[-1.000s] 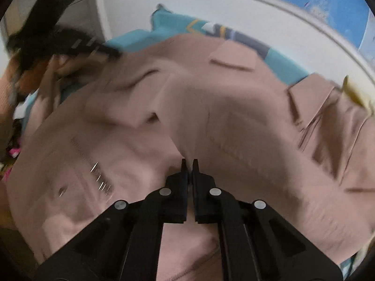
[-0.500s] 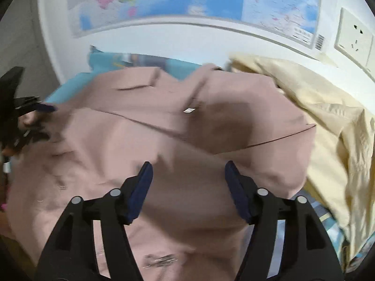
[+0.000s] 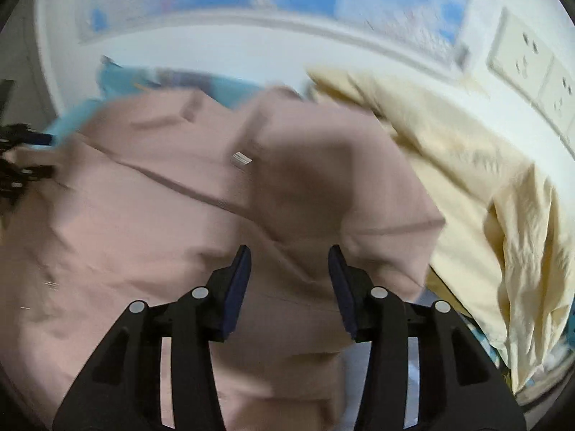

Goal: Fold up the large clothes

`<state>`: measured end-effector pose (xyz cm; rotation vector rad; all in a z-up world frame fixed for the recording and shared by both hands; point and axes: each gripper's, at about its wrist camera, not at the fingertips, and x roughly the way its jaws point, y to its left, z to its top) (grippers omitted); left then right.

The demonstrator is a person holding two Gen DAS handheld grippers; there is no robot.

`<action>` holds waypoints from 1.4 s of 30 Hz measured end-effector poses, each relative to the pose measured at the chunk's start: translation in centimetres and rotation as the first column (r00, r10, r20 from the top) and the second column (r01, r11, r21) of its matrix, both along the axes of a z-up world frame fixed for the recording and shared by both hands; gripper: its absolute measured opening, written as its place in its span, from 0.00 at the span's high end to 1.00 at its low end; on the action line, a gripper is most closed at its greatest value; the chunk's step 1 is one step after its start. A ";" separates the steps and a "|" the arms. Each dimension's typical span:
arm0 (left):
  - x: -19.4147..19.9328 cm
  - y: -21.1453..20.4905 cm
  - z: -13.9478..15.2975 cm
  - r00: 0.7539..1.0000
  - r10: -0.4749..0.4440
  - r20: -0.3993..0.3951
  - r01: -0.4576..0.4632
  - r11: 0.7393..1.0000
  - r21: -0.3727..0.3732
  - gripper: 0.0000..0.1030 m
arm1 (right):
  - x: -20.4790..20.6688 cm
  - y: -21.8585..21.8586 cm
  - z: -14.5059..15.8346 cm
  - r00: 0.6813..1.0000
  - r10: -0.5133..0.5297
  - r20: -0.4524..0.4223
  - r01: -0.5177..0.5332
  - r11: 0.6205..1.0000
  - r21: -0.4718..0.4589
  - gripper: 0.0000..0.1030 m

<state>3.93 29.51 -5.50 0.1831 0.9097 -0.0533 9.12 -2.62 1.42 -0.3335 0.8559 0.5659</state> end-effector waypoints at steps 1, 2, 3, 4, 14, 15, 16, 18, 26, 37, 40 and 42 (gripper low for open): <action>-0.5 0.4 0.6 1.000 0.006 0.015 -0.005 1.000 -0.022 0.24 | -0.8 1.0 0.7 0.999 0.047 -0.003 -0.046 0.998 0.037 0.55; -1.0 1.1 1.2 0.999 0.021 0.031 -0.020 0.999 -0.040 0.24 | -1.5 2.2 1.1 0.996 0.089 -0.002 -0.088 0.995 0.055 0.54; -1.3 1.5 1.7 0.998 0.036 0.044 -0.034 0.998 -0.043 0.24 | -2.3 3.9 1.2 0.989 0.146 -0.010 -0.145 0.987 0.071 0.54; -1.9 2.0 2.3 0.997 0.055 0.061 -0.053 0.998 -0.041 0.24 | -2.5 5.4 1.2 0.981 0.191 -0.026 -0.189 0.979 0.081 0.54; -10.0 7.0 2.1 0.976 0.211 0.061 -0.208 0.977 -0.042 0.23 | -4.1 13.6 -5.2 0.939 0.309 -0.152 -0.314 0.949 -0.010 0.54; -10.8 7.5 1.8 0.973 0.221 0.061 -0.218 0.975 -0.048 0.23 | -4.0 12.8 -4.7 0.938 0.306 -0.160 -0.308 0.951 0.012 0.53; -11.6 8.0 1.7 0.972 0.225 0.065 -0.221 0.974 -0.059 0.23 | -4.1 12.3 -4.1 0.938 0.305 -0.166 -0.303 0.952 0.038 0.53; -12.7 9.0 1.6 0.967 0.243 0.075 -0.236 0.968 -0.084 0.23 | -5.4 12.1 -2.0 0.930 0.339 -0.141 -0.326 0.939 0.109 0.48; -14.0 10.8 2.6 0.948 0.290 0.129 -0.257 0.940 -0.224 0.23 | -15.1 21.8 0.4 0.699 0.695 -0.168 -0.627 0.709 0.322 0.25; -15.9 12.4 5.1 0.926 0.323 0.197 -0.262 0.923 -0.281 0.23 | -22.2 31.4 -3.9 0.599 0.759 -0.256 -0.729 0.649 0.216 0.96; -17.1 13.2 6.4 0.915 0.320 0.246 -0.238 0.921 -0.310 0.23 | -20.0 30.2 -1.6 0.569 0.776 -0.274 -0.685 0.631 0.365 0.96; -18.2 14.1 7.7 0.901 0.323 0.290 -0.209 0.909 -0.362 0.23 | -17.8 28.6 1.7 0.571 0.782 -0.250 -0.625 0.611 0.485 0.96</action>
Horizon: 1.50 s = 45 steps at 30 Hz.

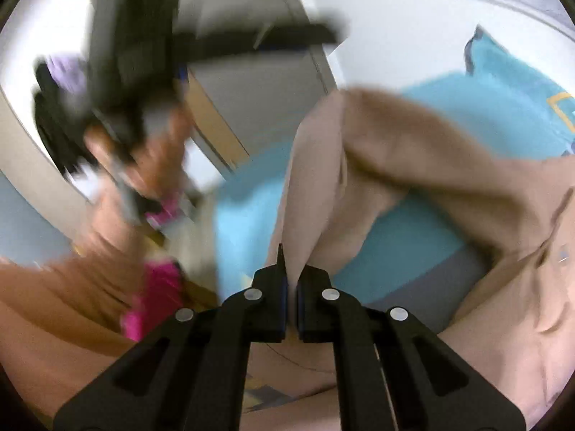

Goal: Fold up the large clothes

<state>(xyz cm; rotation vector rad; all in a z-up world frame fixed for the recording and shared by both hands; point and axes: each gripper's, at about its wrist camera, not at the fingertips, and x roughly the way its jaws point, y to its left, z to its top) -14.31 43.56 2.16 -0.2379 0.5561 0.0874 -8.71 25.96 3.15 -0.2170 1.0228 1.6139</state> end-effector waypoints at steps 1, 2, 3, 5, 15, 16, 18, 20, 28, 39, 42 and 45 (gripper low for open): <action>-0.5 0.4 0.8 1.000 0.003 0.030 -0.003 1.000 -0.015 0.23 | 1.1 -0.9 1.6 0.999 -0.019 -0.029 0.020 0.999 0.044 0.96; -0.9 0.6 1.5 0.998 0.010 0.055 -0.010 1.000 -0.014 0.23 | 2.3 -2.1 3.3 0.997 -0.042 -0.061 0.048 0.995 0.091 0.96; -1.2 0.5 2.0 0.997 0.015 0.070 -0.015 1.000 -0.006 0.23 | 3.2 -3.0 4.5 0.995 -0.059 -0.082 0.069 0.990 0.122 0.96; -1.6 0.0 3.3 0.994 0.016 0.109 -0.020 0.999 0.035 0.21 | 6.1 -6.6 7.9 0.982 -0.130 -0.134 0.157 0.965 0.212 0.96; 5.1 -7.9 1.3 0.983 -0.182 0.012 0.180 0.976 0.123 0.18 | 16.4 -25.6 7.8 0.806 -0.548 -0.222 0.585 0.793 0.169 0.95; 6.1 -8.9 0.6 0.979 -0.202 -0.014 0.202 0.971 0.126 0.18 | 16.8 -26.5 6.9 0.794 -0.566 -0.221 0.599 0.789 0.135 0.94; 8.1 -10.8 -1.0 0.967 -0.244 -0.073 0.251 0.960 0.126 0.18 | 18.0 -28.8 3.5 0.745 -0.630 -0.220 0.650 0.759 0.030 0.90; 10.5 -12.9 -3.0 0.950 -0.279 -0.140 0.296 0.947 0.124 0.18 | 18.7 -29.8 0.7 0.715 -0.669 -0.204 0.672 0.738 -0.068 0.76; 15.9 -15.6 -7.9 0.904 -0.296 -0.309 0.333 0.940 0.073 0.19 | 18.4 -35.5 -2.8 0.587 -0.766 -0.262 0.772 0.627 -0.104 0.15; 16.7 -16.2 -7.6 0.919 -0.244 -0.310 0.281 0.956 0.082 0.24 | 10.7 -32.7 -1.1 0.700 -0.667 0.256 0.704 0.704 -0.092 0.13; 16.5 -16.6 -7.5 0.925 -0.232 -0.301 0.269 0.959 0.086 0.24 | 8.5 -29.4 -2.9 0.700 -0.553 0.452 0.665 0.734 -0.133 0.13; 16.4 -16.8 -7.4 0.928 -0.228 -0.296 0.259 0.963 0.072 0.24 | 7.8 -28.1 -4.6 0.668 -0.479 0.569 0.661 0.734 -0.158 0.15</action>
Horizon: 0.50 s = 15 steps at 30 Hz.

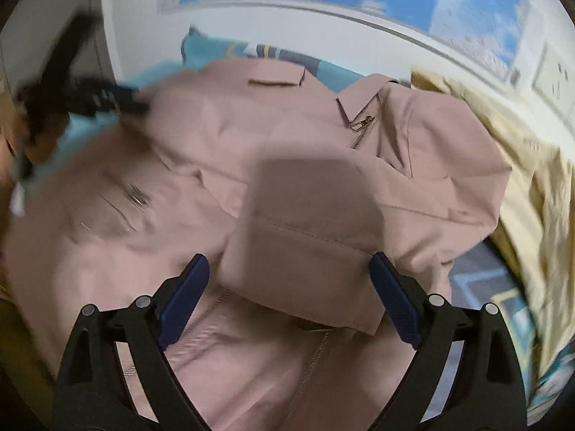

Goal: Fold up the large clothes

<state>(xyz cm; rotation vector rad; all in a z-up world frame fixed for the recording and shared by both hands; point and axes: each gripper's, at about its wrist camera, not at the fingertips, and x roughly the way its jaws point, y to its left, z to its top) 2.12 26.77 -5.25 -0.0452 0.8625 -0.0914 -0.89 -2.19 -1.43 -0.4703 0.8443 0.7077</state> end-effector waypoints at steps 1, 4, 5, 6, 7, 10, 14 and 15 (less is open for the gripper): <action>-0.1 -0.1 0.1 1.000 0.000 0.001 0.000 1.000 -0.005 0.24 | 0.0 0.0 -0.3 1.000 -0.001 0.011 0.001 1.000 -0.021 0.24; -0.3 -0.5 0.3 1.000 -0.003 0.006 0.003 1.000 -0.002 0.24 | 1.3 -1.4 0.1 0.997 -0.013 -0.075 0.014 1.000 0.019 0.86; -0.4 -0.6 0.4 1.000 -0.003 0.008 0.003 1.000 0.001 0.25 | 2.0 -2.4 0.8 0.993 -0.018 -0.116 0.027 0.997 0.078 0.92; -0.5 -0.6 0.5 1.000 -0.002 0.010 0.002 1.000 0.001 0.25 | 2.6 -3.4 1.7 0.990 -0.025 -0.136 0.042 0.991 0.126 0.92; -0.6 -0.7 0.6 1.000 -0.005 0.015 0.005 1.000 -0.001 0.25 | 2.9 -4.2 2.6 0.988 -0.032 -0.152 0.058 0.984 0.169 0.94; -1.1 -0.6 1.4 0.999 -0.004 0.041 0.004 1.000 0.000 0.25 | 5.3 -8.2 5.4 0.967 -0.058 -0.247 0.148 0.921 0.362 0.95; -1.4 0.1 2.7 0.996 -0.002 0.086 0.006 0.999 -0.046 0.25 | 9.1 -12.3 6.0 0.932 -0.132 -0.337 0.287 0.837 0.465 0.97; -1.3 0.1 2.9 0.996 -0.001 0.091 0.005 0.999 -0.045 0.25 | 10.2 -13.3 5.4 0.913 -0.156 -0.378 0.336 0.813 0.475 0.97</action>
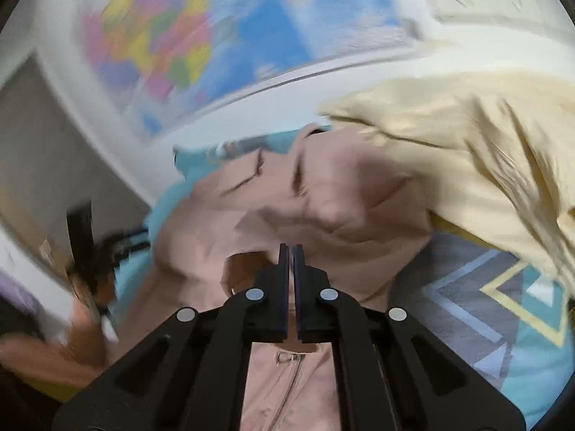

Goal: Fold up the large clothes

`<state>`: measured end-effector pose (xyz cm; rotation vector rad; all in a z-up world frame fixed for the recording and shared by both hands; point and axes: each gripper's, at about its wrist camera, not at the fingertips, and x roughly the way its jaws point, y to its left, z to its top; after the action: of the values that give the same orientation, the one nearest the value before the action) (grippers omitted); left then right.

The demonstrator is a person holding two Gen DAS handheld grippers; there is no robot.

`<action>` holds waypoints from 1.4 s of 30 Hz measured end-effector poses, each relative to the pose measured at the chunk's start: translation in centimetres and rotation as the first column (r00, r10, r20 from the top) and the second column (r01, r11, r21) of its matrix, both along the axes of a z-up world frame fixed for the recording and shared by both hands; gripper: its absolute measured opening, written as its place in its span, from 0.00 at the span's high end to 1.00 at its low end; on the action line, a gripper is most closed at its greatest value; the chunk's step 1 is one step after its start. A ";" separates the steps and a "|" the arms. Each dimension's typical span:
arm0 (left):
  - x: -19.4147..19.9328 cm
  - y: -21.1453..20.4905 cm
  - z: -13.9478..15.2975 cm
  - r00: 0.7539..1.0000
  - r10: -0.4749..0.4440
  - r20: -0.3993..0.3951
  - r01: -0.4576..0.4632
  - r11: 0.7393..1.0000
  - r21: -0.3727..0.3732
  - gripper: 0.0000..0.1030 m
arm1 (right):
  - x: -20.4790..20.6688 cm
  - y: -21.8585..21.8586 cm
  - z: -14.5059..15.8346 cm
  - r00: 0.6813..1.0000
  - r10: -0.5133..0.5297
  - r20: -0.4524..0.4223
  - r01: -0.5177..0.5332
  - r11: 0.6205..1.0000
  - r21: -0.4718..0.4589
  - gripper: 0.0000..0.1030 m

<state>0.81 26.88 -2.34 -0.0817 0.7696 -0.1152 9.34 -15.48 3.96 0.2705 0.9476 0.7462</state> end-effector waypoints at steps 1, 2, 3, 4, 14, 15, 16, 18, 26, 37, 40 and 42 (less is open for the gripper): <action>0.1 0.0 0.1 1.000 -0.004 0.003 0.004 1.000 -0.001 0.25 | 0.8 -0.4 -0.6 0.999 -0.033 -0.025 0.033 0.999 0.000 0.97; 0.3 -0.2 0.0 1.000 -0.012 0.001 0.012 1.000 0.000 0.25 | 1.8 -0.8 -1.6 0.997 -0.057 -0.057 0.057 0.998 -0.013 0.97; 0.6 -0.4 -0.1 1.000 -0.015 -0.004 0.015 1.000 0.007 0.25 | 2.4 -1.0 -2.6 0.994 -0.070 -0.085 0.068 0.998 -0.017 0.95; 0.9 -0.8 -0.5 1.000 -0.018 -0.015 0.019 1.000 0.022 0.25 | 2.6 -1.2 -3.2 0.991 -0.092 -0.097 0.089 0.995 -0.034 0.89; 2.7 -2.7 -3.0 0.995 -0.044 -0.086 0.050 0.997 0.064 0.29 | -4.3 1.0 -0.8 0.988 0.069 0.139 -0.067 0.998 -0.022 0.10; 2.8 -2.9 -3.0 0.995 -0.048 -0.083 0.054 0.997 0.063 0.29 | -5.8 2.4 -0.7 0.977 0.125 0.175 -0.111 0.990 -0.088 0.10; 2.8 -3.0 -2.9 0.996 -0.048 -0.081 0.053 0.996 0.064 0.29 | -6.7 3.6 -0.9 0.968 0.161 0.193 -0.136 0.981 -0.137 0.08; 3.0 -3.1 -2.8 0.996 -0.049 -0.078 0.054 0.997 0.061 0.29 | -9.0 7.0 -2.1 0.936 0.263 0.234 -0.185 0.933 -0.309 0.07; 3.2 -3.7 -2.9 0.995 -0.049 -0.081 0.054 0.997 0.058 0.29 | -13.8 15.1 -8.6 0.781 0.531 0.328 -0.137 0.659 -0.739 0.22; 3.3 -3.1 -2.8 0.996 -0.038 -0.076 0.042 0.998 0.049 0.29 | -1.9 3.9 -2.3 0.987 0.094 0.133 -0.070 0.982 -0.178 0.96; 3.6 -2.9 -2.7 0.997 -0.033 -0.071 0.035 0.999 0.037 0.29 | 1.9 0.5 -2.9 0.999 -0.026 0.026 0.027 0.999 -0.044 0.96; 3.8 -3.0 -2.9 0.997 -0.028 -0.074 0.032 0.999 0.044 0.29 | 4.1 -1.0 -4.3 0.995 -0.083 -0.052 0.082 0.996 -0.019 0.96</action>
<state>4.58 23.90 -5.23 -0.0316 0.8465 -0.1237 13.41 -16.50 -0.37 0.3143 0.9862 0.6576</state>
